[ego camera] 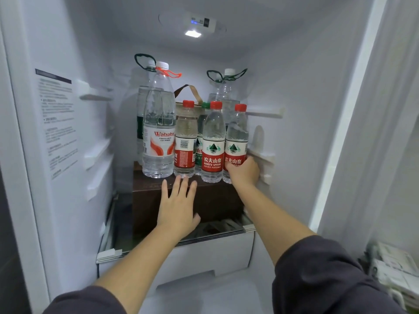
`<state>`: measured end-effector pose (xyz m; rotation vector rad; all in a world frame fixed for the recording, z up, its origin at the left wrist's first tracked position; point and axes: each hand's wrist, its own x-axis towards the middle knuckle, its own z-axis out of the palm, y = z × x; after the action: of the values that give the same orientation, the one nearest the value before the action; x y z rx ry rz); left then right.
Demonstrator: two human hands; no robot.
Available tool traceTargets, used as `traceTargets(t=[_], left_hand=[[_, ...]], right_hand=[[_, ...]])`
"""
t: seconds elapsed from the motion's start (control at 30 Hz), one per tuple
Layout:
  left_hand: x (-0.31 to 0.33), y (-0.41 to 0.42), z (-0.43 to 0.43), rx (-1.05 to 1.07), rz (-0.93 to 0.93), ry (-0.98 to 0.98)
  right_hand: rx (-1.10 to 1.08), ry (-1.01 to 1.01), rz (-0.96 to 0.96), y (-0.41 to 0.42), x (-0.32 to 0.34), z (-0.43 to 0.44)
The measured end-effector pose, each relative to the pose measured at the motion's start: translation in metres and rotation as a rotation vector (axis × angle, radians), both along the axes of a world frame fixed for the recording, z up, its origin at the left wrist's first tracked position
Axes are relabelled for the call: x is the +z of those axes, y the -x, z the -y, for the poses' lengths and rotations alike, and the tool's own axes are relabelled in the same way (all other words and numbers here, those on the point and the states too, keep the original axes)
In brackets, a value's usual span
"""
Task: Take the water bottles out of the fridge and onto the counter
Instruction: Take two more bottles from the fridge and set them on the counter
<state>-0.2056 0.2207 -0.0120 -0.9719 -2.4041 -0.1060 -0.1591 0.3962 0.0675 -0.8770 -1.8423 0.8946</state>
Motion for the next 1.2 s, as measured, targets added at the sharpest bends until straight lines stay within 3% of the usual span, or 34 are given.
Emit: traceTargets(t=[0.07, 0.27, 0.33, 0.53, 0.83, 1.0, 1.2], left_hand=[[0.009, -0.002, -0.003, -0.014, 0.087, -0.086], [0.057, -0.003, -0.035, -0.137, 0.360, -0.661], [0.073, 0.001, -0.050, -0.147, 0.429, -0.734], [0.095, 0.016, -0.084, -0.111, 0.651, -0.811], [0.093, 0.012, -0.070, -0.083, 0.639, -0.820], [0.087, -0.014, -0.029, -0.175, 0.564, -0.846], [0.041, -0.057, 0.024, -0.240, 0.524, -0.867]], right_hand=[[0.043, -0.008, 0.012, -0.003, 0.001, -0.002], [0.093, -0.036, 0.010, -0.010, 0.001, -0.005], [0.103, -0.044, 0.003, -0.011, 0.000, -0.007], [0.124, -0.049, -0.011, -0.010, -0.002, -0.013], [0.187, -0.036, -0.065, -0.019, -0.006, -0.006], [0.289, 0.010, -0.174, -0.045, -0.019, 0.024], [0.384, 0.009, -0.193, -0.088, -0.070, 0.052]])
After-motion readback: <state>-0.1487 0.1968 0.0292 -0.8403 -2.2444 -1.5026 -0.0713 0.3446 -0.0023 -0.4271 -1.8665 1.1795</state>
